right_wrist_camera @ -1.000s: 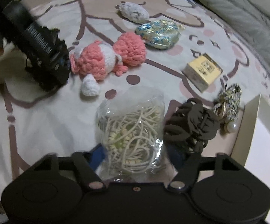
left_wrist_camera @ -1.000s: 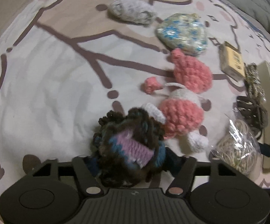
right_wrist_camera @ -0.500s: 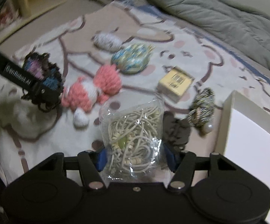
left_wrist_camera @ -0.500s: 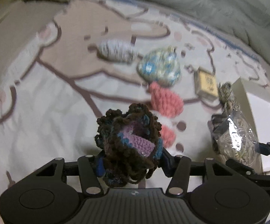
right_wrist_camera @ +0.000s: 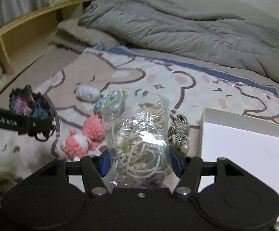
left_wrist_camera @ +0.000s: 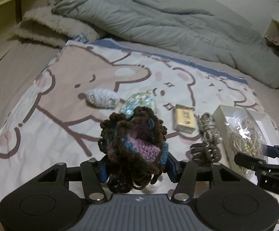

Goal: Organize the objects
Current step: 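Lift and carry the crochet flower and bag of cords toward the white box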

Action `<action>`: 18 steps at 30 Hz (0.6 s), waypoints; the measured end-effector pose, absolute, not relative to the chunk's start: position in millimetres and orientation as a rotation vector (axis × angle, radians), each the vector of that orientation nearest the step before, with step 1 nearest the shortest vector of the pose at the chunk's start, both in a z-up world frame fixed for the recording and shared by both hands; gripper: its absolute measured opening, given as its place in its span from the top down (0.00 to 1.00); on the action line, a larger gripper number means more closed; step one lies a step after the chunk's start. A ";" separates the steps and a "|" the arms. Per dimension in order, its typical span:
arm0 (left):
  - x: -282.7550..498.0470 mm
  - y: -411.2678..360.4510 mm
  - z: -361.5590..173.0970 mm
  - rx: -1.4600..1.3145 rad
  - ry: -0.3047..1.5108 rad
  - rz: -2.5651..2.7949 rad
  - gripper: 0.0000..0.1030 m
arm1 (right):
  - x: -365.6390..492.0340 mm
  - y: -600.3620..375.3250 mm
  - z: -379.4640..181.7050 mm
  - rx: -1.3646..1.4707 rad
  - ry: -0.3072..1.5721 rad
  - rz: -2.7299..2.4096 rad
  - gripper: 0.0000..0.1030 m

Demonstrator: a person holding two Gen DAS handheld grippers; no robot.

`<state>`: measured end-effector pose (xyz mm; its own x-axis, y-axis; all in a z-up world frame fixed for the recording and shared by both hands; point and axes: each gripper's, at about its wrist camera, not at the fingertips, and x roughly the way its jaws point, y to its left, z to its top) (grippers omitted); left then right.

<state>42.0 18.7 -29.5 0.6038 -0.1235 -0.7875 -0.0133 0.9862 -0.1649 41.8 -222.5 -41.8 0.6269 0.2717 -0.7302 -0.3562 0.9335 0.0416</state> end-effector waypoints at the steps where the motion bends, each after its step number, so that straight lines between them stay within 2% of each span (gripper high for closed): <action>1: 40.7 15.7 -26.5 -0.154 0.908 -0.068 0.46 | 41.0 -226.1 -39.0 -0.091 0.811 0.352 0.40; 18: 28.9 -28.0 30.1 -0.092 0.692 -0.144 0.46 | 24.2 -273.7 7.1 0.033 0.661 0.261 0.40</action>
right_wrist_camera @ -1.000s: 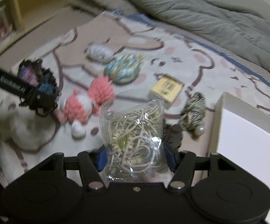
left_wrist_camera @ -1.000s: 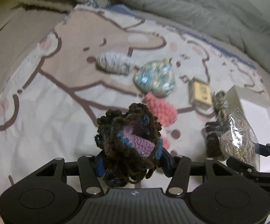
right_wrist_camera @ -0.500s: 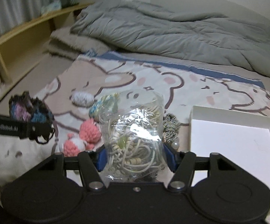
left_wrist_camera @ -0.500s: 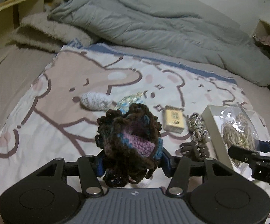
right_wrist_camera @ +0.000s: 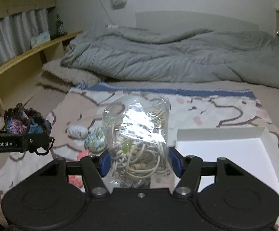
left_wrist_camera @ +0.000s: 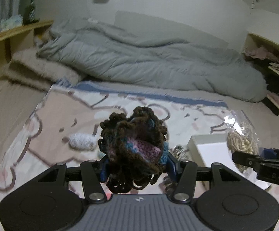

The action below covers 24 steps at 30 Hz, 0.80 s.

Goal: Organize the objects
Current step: 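Lift and carry the crochet flower and bag of cords toward the white box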

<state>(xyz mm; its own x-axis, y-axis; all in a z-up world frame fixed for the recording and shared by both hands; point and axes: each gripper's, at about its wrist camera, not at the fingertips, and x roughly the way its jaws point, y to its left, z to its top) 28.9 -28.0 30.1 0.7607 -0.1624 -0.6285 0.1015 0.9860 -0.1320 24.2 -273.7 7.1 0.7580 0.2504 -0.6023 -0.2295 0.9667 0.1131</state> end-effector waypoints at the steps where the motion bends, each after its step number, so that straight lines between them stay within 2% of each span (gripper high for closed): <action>1: 30.9 -33.3 33.5 -0.077 0.684 -0.151 0.46 | 25.9 -276.4 11.1 0.031 0.648 0.258 0.40; 15: 87.2 -118.6 86.2 -0.014 0.519 -0.324 0.45 | 77.3 -332.3 54.4 0.057 0.549 0.139 0.40; 24: 139.5 -177.2 46.6 -0.002 0.595 -0.481 0.45 | 115.7 -376.0 17.5 0.058 0.600 0.090 0.40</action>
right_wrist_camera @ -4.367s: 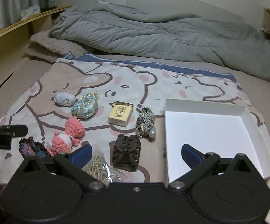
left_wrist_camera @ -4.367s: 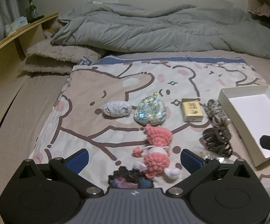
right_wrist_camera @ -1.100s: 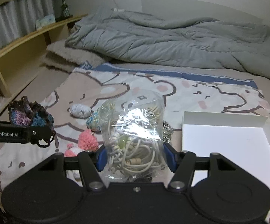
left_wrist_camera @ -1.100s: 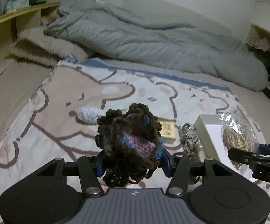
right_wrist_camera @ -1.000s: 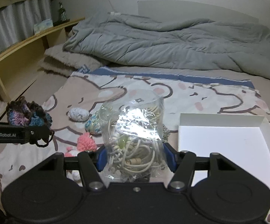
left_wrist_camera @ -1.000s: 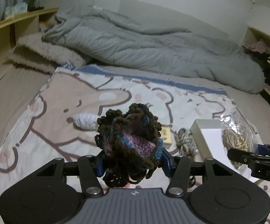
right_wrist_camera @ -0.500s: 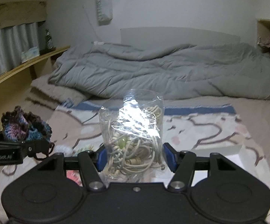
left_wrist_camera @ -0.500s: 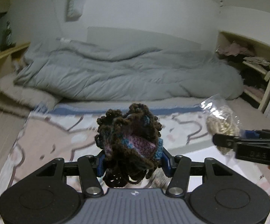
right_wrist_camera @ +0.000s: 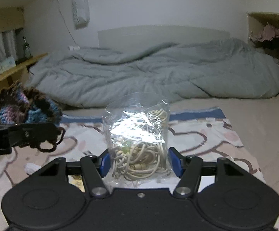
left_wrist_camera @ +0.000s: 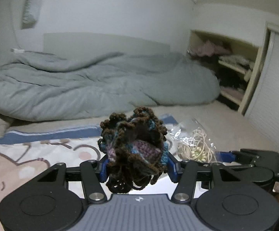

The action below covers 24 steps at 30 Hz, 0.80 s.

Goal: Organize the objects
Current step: 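Lift and carry the crochet flower and bag of cords toward the white box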

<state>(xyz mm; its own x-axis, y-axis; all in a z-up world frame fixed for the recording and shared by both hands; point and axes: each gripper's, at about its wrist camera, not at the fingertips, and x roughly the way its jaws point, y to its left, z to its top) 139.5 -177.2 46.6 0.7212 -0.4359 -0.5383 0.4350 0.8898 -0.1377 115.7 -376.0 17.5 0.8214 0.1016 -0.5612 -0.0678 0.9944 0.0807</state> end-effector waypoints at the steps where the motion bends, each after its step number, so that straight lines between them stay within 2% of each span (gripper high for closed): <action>1: 144.9 -182.6 38.5 0.007 0.606 -0.489 0.45 | 120.7 -379.4 11.3 0.051 0.615 0.083 0.40; 16: 215.0 -211.9 -72.5 -0.001 0.825 -0.625 0.45 | 178.4 -400.1 -72.7 0.029 0.806 0.084 0.40; 24: 230.3 -221.2 -101.1 -0.003 0.886 -0.720 0.45 | 195.4 -403.0 -102.4 0.018 0.905 0.092 0.40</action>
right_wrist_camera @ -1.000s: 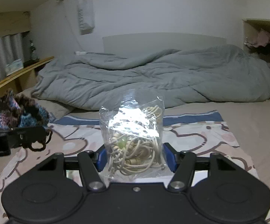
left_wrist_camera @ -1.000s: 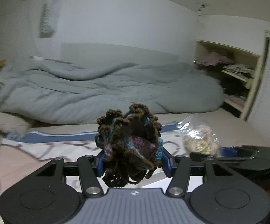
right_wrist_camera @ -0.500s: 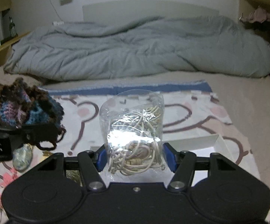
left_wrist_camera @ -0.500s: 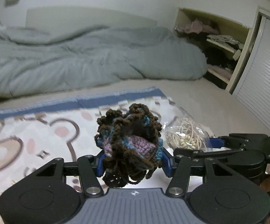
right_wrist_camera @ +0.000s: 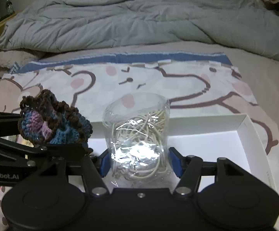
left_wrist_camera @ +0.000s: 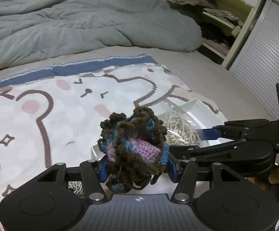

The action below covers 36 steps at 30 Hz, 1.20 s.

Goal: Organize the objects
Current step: 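Lift and carry the crochet flower and bag of cords toward the white box, then lower the flower and bag into the white box and open both grippers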

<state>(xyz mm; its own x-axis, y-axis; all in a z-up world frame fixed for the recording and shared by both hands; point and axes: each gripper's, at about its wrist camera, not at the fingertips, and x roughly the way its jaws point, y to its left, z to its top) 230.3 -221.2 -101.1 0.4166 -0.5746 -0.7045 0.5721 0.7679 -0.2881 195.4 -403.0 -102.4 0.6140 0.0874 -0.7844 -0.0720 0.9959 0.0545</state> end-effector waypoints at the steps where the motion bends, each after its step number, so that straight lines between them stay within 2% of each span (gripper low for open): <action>1: 231.3 -221.6 -103.3 -0.005 0.891 -0.726 0.44 | 196.5 -403.8 -104.4 0.022 0.912 0.092 0.40; 2: 232.6 -222.6 -104.9 -0.006 0.898 -0.727 0.43 | 197.9 -404.9 -105.8 0.026 0.918 0.093 0.40; 3: 233.2 -223.5 -106.5 -0.010 0.901 -0.727 0.37 | 198.8 -405.8 -107.0 0.029 0.923 0.092 0.40; 4: 234.1 -223.2 -108.6 -0.014 0.904 -0.721 0.26 | 199.2 -406.3 -108.5 0.029 0.926 0.093 0.40; 6: 235.7 -221.8 -110.3 -0.015 0.907 -0.673 0.16 | 200.4 -407.1 -111.0 0.029 0.930 0.093 0.37; 9: 238.9 -216.1 -111.2 -0.049 0.921 -0.676 0.16 | 199.9 -411.2 -111.7 0.045 0.929 0.062 0.26; 23: 223.8 -213.7 -97.0 -0.018 0.899 -0.661 0.16 | 190.1 -417.1 -96.5 0.095 0.896 0.053 0.26; 36: 189.2 -195.4 -49.0 -0.003 0.823 -0.602 0.16 | 157.8 -413.7 -55.8 0.107 0.809 0.062 0.26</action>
<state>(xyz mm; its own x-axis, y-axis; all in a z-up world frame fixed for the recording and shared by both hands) 189.2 -195.4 -49.0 0.5236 -0.5040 -0.6869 0.5018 0.8340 -0.2294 157.8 -413.7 -55.8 0.6888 0.0964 -0.7185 -0.0146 0.9928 0.1193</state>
